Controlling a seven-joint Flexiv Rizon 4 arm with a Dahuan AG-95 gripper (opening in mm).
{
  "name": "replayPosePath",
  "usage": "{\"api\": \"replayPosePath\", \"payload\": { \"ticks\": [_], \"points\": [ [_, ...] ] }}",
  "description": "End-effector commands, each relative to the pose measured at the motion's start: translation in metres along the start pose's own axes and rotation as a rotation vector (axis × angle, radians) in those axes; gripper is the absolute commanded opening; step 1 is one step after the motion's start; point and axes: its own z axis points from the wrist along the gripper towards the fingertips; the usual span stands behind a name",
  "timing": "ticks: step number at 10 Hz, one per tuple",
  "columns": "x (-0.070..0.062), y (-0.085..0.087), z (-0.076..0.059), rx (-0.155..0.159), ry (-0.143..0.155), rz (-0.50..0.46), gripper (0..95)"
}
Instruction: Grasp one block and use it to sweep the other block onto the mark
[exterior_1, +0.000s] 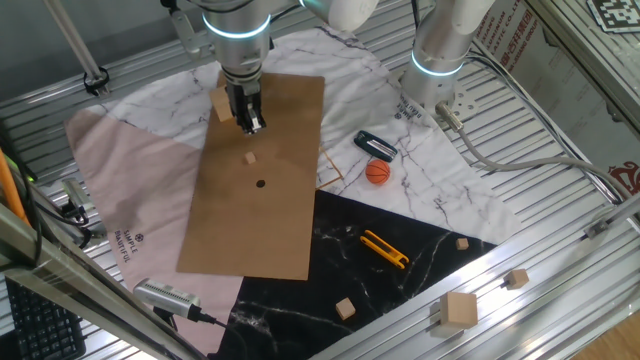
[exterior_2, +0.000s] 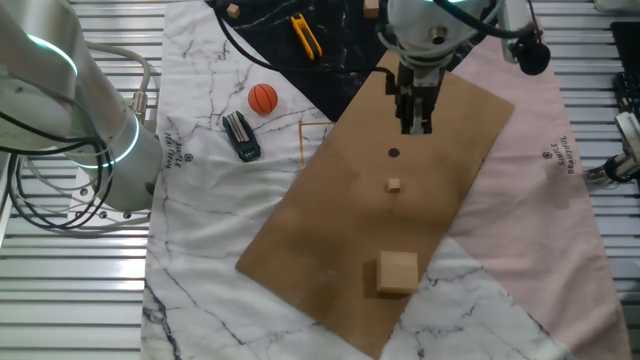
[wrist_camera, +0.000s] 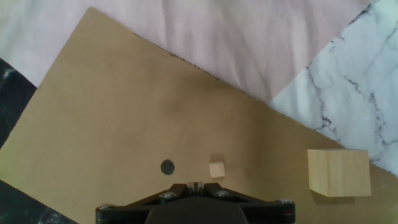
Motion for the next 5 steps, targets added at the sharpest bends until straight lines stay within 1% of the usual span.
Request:
{"api": "replayPosePath", "payload": {
  "ticks": [1, 5],
  "points": [
    [-0.0001, 0.0016, -0.0026, 0.001, 0.016, -0.006, 0.0],
    [0.0000, 0.0018, -0.0030, -0.004, 0.015, -0.015, 0.0]
  ]
}}
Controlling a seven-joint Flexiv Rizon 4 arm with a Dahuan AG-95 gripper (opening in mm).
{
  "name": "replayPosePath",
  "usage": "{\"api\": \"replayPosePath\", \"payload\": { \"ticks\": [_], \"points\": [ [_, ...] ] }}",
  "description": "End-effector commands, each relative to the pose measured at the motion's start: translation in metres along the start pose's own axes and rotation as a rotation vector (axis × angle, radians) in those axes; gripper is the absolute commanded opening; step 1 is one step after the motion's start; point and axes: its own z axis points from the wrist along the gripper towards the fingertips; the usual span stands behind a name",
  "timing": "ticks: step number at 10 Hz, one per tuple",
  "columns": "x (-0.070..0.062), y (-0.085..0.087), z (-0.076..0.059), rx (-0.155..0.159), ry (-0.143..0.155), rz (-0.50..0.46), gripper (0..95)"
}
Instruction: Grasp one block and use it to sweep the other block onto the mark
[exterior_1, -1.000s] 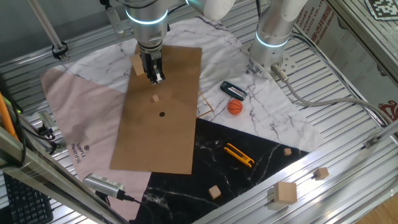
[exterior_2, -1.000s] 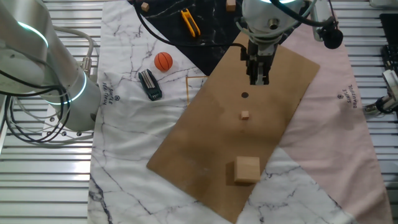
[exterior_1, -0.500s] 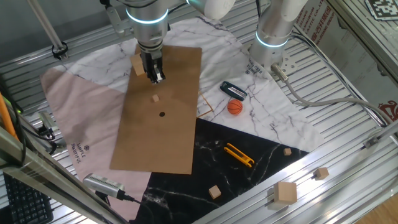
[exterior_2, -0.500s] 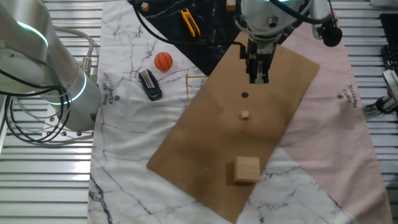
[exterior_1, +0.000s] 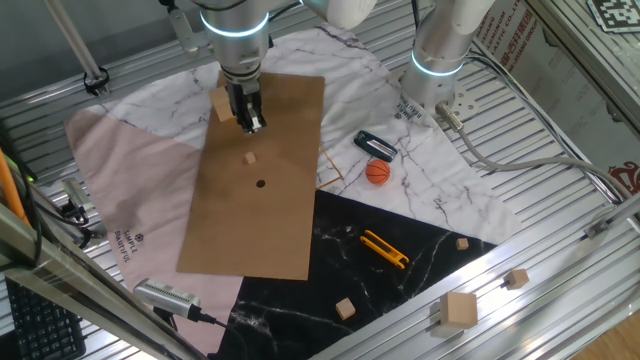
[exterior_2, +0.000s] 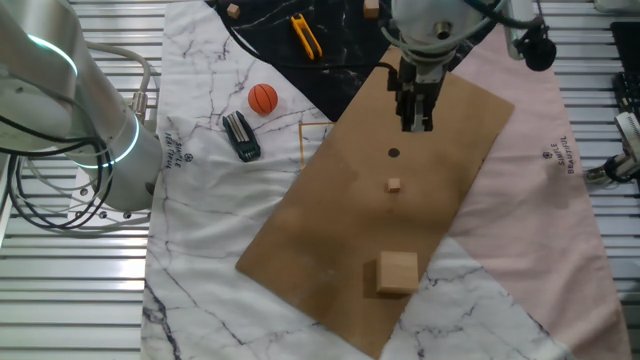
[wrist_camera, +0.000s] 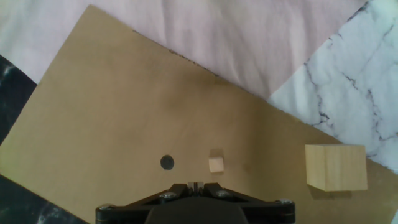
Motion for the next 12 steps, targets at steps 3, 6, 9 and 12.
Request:
{"api": "replayPosePath", "payload": {
  "ticks": [3, 6, 9, 12],
  "points": [
    [0.002, 0.000, -0.001, -0.004, 0.005, -0.001, 0.0],
    [0.002, 0.000, -0.001, -0.002, 0.004, 0.008, 0.0],
    [-0.002, -0.027, 0.010, -0.008, 0.001, -0.005, 0.0],
    [-0.001, -0.070, 0.022, 0.000, 0.000, -0.021, 0.0]
  ]
}}
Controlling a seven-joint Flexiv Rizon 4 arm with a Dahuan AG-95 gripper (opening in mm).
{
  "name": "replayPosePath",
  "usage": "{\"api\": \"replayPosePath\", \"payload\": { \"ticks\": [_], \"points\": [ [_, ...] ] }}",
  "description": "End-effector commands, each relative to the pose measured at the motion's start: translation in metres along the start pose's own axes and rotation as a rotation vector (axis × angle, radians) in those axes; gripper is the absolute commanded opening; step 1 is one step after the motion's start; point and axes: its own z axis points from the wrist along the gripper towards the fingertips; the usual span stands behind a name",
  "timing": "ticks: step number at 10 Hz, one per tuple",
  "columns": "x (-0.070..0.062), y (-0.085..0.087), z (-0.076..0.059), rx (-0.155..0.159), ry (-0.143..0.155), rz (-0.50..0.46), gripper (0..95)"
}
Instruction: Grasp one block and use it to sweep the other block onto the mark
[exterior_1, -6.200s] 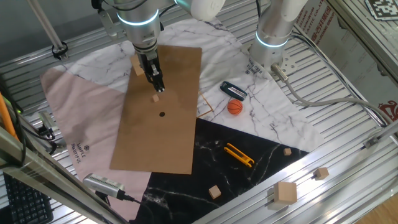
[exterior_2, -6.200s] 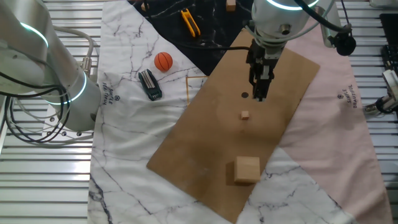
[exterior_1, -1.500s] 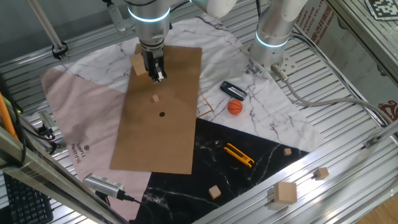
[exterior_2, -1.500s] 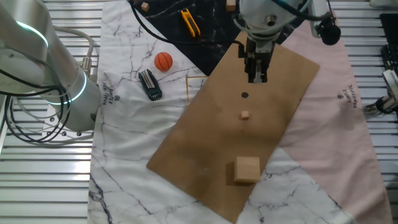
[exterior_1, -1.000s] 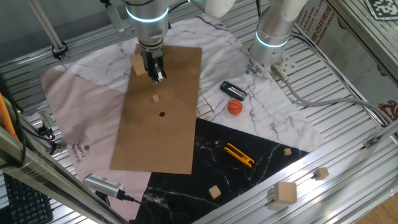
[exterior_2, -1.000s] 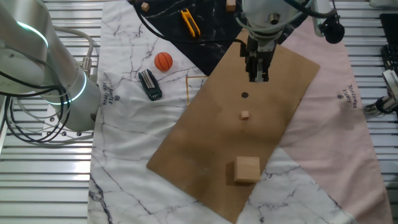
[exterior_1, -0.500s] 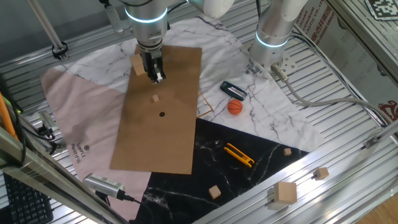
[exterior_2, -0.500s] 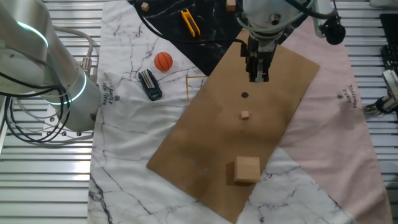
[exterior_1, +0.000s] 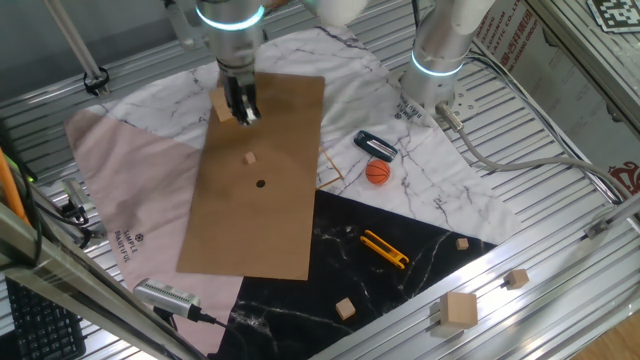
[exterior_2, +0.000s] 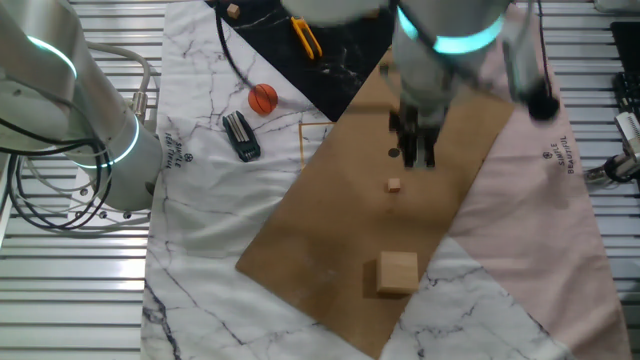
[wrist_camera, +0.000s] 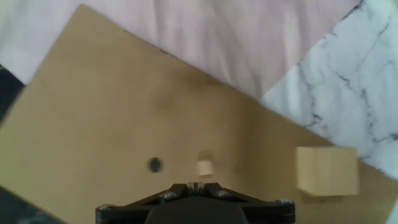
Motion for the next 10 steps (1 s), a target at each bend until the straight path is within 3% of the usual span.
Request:
{"api": "replayPosePath", "payload": {
  "ticks": [1, 4, 6, 10],
  "points": [
    [0.003, -0.027, 0.005, 0.005, -0.008, -0.001, 0.0],
    [0.014, -0.080, 0.011, 0.000, -0.009, 0.024, 0.0],
    [0.017, -0.104, 0.024, -0.018, -0.022, 0.049, 0.0],
    [-0.003, -0.113, 0.037, -0.017, -0.030, 0.066, 0.0]
  ]
}}
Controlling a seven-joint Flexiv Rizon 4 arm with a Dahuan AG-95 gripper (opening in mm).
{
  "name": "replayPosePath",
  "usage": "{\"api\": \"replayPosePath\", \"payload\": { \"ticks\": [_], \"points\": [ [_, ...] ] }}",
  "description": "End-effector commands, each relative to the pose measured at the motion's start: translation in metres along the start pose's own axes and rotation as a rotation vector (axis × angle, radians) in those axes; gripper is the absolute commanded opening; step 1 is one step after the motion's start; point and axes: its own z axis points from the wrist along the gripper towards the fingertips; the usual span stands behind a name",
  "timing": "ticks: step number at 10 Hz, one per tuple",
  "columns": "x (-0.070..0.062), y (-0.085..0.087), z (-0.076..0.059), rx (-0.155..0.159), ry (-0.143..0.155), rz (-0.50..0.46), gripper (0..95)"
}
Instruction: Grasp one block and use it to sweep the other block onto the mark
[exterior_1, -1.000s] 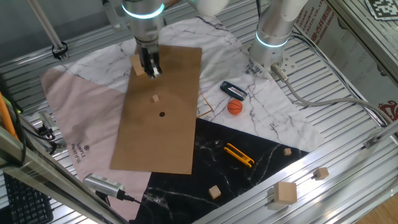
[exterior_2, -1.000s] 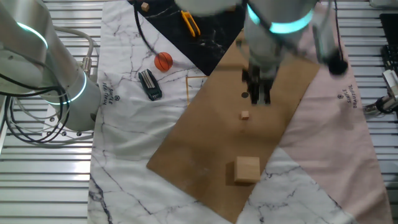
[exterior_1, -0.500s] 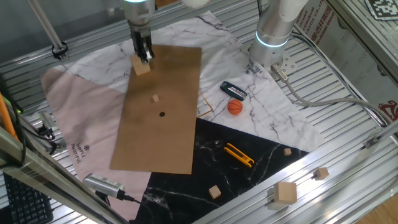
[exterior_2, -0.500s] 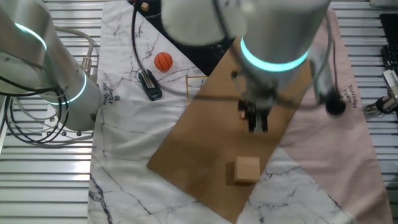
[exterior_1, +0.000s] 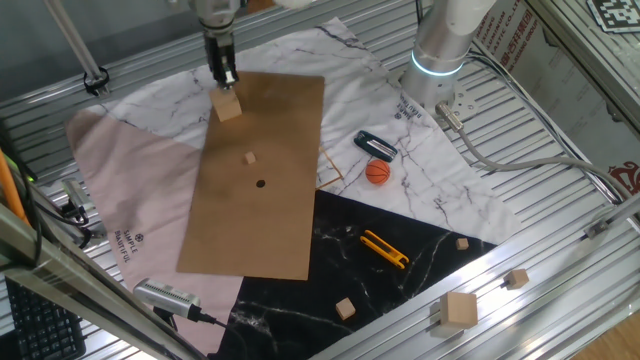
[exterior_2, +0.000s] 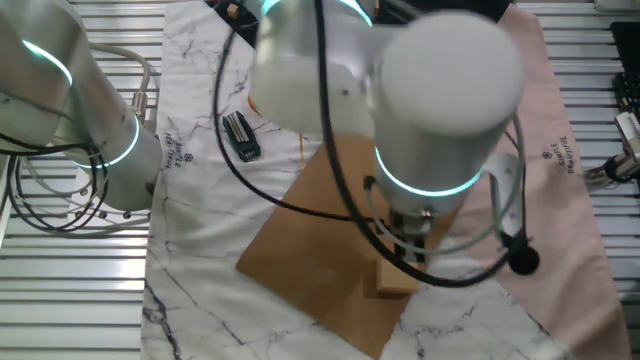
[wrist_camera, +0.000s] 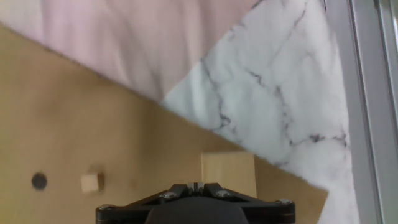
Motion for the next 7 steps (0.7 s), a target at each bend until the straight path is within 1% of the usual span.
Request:
{"api": "replayPosePath", "payload": {
  "ticks": [1, 2, 3, 5, 6, 7],
  "points": [
    [-0.011, -0.002, 0.001, -0.002, 0.000, -0.009, 0.0],
    [-0.014, -0.003, 0.000, -0.004, 0.000, -0.010, 0.0],
    [-0.012, -0.006, -0.002, -0.003, 0.001, -0.011, 0.0],
    [-0.005, -0.020, -0.010, -0.013, 0.005, -0.011, 0.0],
    [0.002, -0.029, -0.014, -0.018, 0.008, -0.016, 0.0],
    [0.009, -0.036, -0.012, -0.019, 0.008, -0.020, 0.0]
  ]
}}
